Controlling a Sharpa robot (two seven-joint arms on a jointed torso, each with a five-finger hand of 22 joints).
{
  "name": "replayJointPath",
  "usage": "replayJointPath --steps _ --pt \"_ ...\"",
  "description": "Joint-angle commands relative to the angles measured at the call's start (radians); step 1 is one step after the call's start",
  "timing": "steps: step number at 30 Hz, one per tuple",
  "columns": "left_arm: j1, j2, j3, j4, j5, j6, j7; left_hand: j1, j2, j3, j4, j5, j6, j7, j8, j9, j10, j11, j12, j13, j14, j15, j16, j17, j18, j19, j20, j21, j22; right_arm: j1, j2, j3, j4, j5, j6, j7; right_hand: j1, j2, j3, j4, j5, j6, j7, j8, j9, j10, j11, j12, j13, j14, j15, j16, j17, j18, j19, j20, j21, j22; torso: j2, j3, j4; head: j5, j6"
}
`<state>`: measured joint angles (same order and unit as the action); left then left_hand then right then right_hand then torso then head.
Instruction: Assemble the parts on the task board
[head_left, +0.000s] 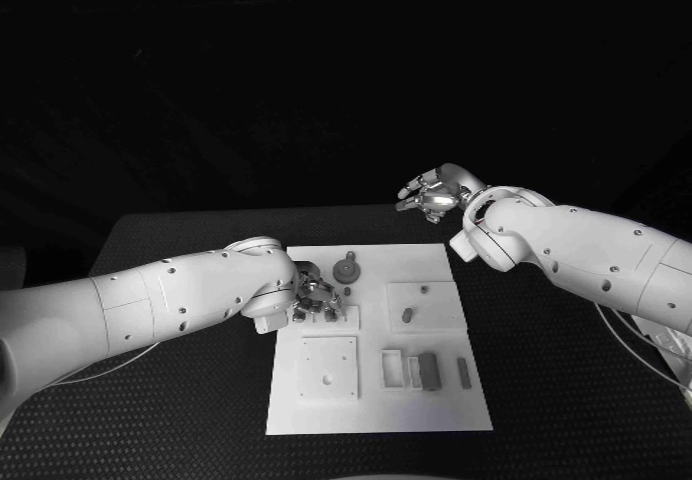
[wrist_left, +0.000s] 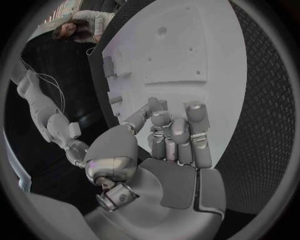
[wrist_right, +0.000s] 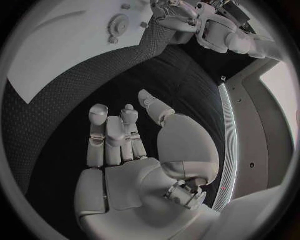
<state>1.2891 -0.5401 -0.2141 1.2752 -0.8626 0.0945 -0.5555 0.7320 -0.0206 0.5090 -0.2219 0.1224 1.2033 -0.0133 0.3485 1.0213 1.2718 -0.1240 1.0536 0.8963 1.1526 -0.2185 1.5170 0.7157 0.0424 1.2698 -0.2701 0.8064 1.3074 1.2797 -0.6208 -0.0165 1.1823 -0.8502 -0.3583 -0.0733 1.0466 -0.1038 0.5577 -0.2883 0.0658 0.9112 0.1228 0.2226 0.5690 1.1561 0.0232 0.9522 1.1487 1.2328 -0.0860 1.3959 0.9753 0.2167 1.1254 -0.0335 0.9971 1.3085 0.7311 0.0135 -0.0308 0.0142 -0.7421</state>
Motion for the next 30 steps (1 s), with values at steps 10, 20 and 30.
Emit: replayJointPath --steps 10,20,30 --pt "-0.001 -0.041 0.038 0.008 0.059 -0.006 0.037 -0.073 -0.064 -0.052 0.033 -0.074 -0.037 0.008 -0.015 -0.010 -0.017 0.009 -0.016 -0.002 -0.018 0.001 -0.012 0.003 0.037 -0.022 -0.008 -0.014 0.015 -0.001 -0.005 0.001 -0.013 0.002 0.013 0.011 -0.003 0.011 -0.007 0.001 0.002 -0.006 0.013 -0.005 0.001 -0.007 -0.001 0.005 -0.002 -0.010 0.001 -0.003 0.002 0.045 -0.002 -0.005 -0.002 0.012 -0.001 -0.0001 0.0010 -0.001 0.008" --pt "0.052 -0.099 0.093 0.004 0.060 -0.004 0.033 -0.053 -0.019 -0.065 -0.014 -0.072 -0.126 0.040 -0.082 -0.048 -0.058 0.038 -0.042 -0.010 -0.044 0.027 -0.045 -0.012 0.036 -0.049 -0.002 -0.040 0.008 -0.002 -0.012 0.000 -0.026 0.002 0.012 0.014 -0.004 0.010 -0.007 0.001 0.002 -0.007 0.013 -0.006 0.001 -0.007 -0.001 0.005 -0.002 -0.010 0.001 -0.003 0.002 0.045 -0.002 -0.004 -0.002 0.012 0.000 0.0015 0.0032 -0.002 0.024" --pt "0.085 -0.051 0.094 -0.175 -0.047 0.029 0.048 0.008 0.012 -0.027 -0.056 -0.003 -0.231 0.108 -0.134 -0.121 -0.148 0.108 -0.199 -0.119 -0.119 0.099 -0.214 -0.109 0.007 -0.147 0.056 -0.178 -0.068 -0.005 -0.011 0.000 -0.030 0.002 0.014 0.015 -0.005 0.011 -0.008 0.002 0.002 -0.007 0.013 -0.006 0.001 -0.007 -0.001 0.005 -0.002 -0.010 0.001 -0.003 0.002 0.045 -0.003 -0.004 -0.002 0.012 0.001 0.0002 -0.0016 0.007 0.039"
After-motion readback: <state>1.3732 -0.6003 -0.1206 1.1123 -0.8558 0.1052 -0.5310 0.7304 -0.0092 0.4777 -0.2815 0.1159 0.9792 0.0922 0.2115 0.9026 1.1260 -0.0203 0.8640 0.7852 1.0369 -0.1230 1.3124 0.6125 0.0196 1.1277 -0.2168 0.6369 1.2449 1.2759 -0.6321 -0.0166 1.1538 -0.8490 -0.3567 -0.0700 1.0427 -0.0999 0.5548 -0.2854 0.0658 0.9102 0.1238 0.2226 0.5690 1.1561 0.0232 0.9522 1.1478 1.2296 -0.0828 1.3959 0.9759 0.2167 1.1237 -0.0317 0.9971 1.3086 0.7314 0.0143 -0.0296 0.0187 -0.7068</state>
